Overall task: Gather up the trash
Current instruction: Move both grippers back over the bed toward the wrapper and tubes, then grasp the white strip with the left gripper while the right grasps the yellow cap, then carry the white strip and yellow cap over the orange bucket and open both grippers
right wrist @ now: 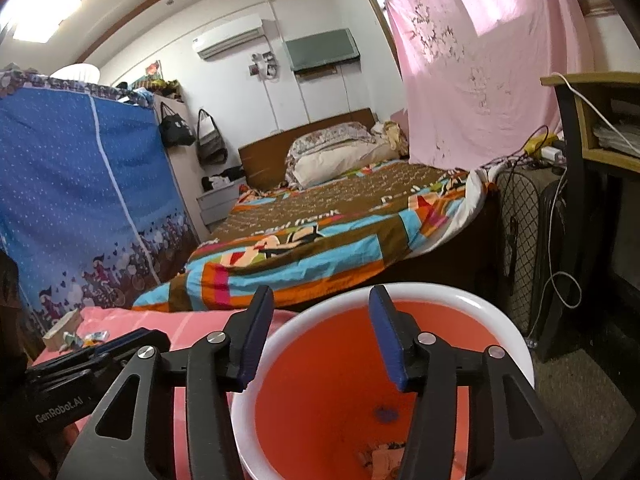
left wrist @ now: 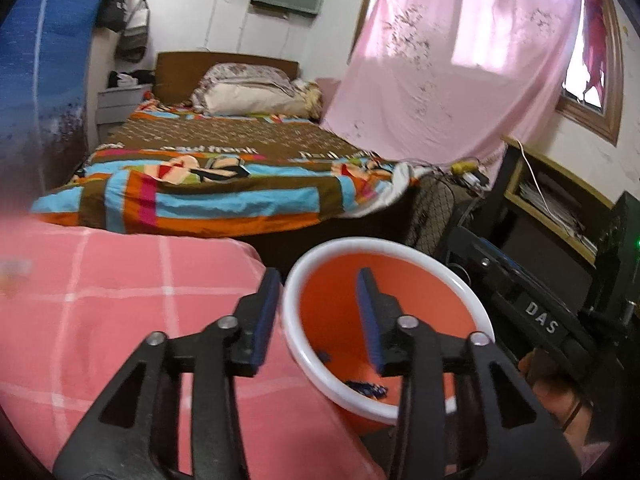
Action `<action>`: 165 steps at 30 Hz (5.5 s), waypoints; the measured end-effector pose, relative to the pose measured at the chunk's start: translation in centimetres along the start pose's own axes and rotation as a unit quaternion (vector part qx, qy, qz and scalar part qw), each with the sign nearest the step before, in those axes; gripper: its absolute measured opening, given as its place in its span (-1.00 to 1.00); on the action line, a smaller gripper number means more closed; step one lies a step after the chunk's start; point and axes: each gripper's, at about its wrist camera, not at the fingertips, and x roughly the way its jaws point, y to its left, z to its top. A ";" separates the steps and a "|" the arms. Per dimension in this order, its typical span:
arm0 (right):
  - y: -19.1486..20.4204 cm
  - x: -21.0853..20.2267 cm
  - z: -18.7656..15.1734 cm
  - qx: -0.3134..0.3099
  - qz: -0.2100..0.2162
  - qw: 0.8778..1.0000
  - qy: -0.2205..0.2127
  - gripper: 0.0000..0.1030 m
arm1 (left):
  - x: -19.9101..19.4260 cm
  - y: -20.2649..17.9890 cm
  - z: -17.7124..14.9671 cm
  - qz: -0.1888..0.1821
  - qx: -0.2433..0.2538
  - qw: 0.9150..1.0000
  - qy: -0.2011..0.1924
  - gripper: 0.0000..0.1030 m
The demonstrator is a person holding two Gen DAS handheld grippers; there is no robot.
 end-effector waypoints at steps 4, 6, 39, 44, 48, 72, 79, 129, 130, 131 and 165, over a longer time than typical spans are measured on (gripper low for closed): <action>0.8 -0.3 0.4 -0.002 0.007 1.000 -0.019 0.37 | -1.5 1.7 0.5 0.022 -0.023 0.999 -0.029 0.17; 1.3 -0.4 0.5 -0.005 0.011 1.000 -0.029 0.39 | -2.5 2.7 0.7 0.039 -0.033 0.998 -0.042 0.27; 17.3 0.5 -1.3 -0.107 0.180 0.967 -0.144 1.00 | -14.9 16.8 -2.2 0.247 -0.032 0.948 -0.200 1.00; 19.3 1.6 -2.0 -0.126 0.198 0.964 -0.127 1.00 | -15.5 19.1 -3.3 0.274 -0.024 0.943 -0.190 1.00; 21.0 2.5 -2.5 -0.140 0.206 0.961 -0.119 1.00 | -15.7 21.2 -3.3 0.283 -0.033 0.940 -0.185 1.00; 32.2 13.1 -7.5 -0.248 0.262 0.916 0.174 -0.15 | -9.6 31.7 -1.7 0.215 -0.058 0.973 0.059 0.22; 33.2 14.2 -8.3 -0.252 0.278 0.901 0.218 -0.25 | -7.9 32.3 -0.9 0.217 0.003 0.970 0.108 0.18; 30.1 9.6 -6.6 -0.201 0.301 0.925 0.116 -0.70 | -11.9 26.4 -2.6 0.195 -0.153 0.969 -0.001 -0.54; 29.8 9.3 -6.4 -0.197 0.301 0.927 0.109 -0.70 | -12.0 26.2 -2.7 0.197 -0.155 0.968 -0.009 -0.54; 29.5 9.0 -6.3 -0.191 0.300 0.929 0.099 -0.70 | -12.2 25.9 -2.8 0.200 -0.157 0.967 -0.016 -0.54; 16.1 -0.2 -2.1 -0.111 0.208 0.966 -0.103 -0.70 | -11.9 9.9 -1.7 0.152 0.004 0.968 -0.201 -0.54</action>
